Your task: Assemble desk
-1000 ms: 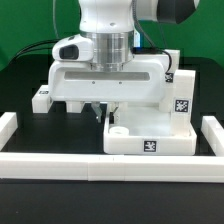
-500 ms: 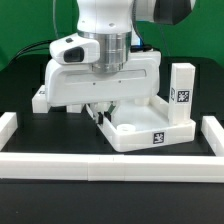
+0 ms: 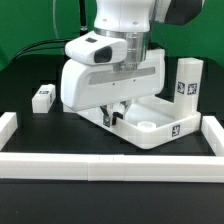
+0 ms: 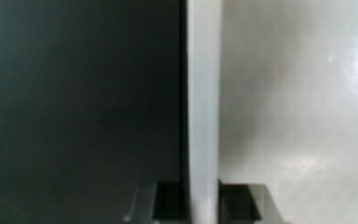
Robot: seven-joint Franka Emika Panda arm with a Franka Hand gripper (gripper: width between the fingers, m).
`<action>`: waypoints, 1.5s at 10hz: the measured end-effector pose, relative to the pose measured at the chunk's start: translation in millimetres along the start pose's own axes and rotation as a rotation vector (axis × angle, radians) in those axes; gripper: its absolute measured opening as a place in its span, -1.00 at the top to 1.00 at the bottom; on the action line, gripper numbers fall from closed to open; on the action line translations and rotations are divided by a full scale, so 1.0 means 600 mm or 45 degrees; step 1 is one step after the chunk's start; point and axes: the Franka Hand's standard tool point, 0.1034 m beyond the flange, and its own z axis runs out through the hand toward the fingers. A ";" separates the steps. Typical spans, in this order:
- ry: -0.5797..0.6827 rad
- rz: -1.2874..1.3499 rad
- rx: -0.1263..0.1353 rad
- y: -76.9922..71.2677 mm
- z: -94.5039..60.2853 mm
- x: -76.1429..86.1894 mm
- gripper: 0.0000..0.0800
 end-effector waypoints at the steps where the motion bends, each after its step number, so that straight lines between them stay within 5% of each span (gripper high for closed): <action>1: -0.005 -0.047 0.000 0.002 0.002 -0.003 0.85; 4: -0.014 -0.260 -0.026 -0.003 0.004 0.005 0.85; 8: -0.008 -0.644 -0.068 -0.028 -0.011 0.079 0.85; 13: -0.055 -0.928 -0.073 -0.026 -0.008 0.076 0.85; 15: -0.052 -0.929 -0.064 -0.028 -0.013 0.125 0.85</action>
Offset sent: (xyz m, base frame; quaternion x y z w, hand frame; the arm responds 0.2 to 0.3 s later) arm -0.0017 0.0243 -0.0077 -0.0143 0.0153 -0.2006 0.9795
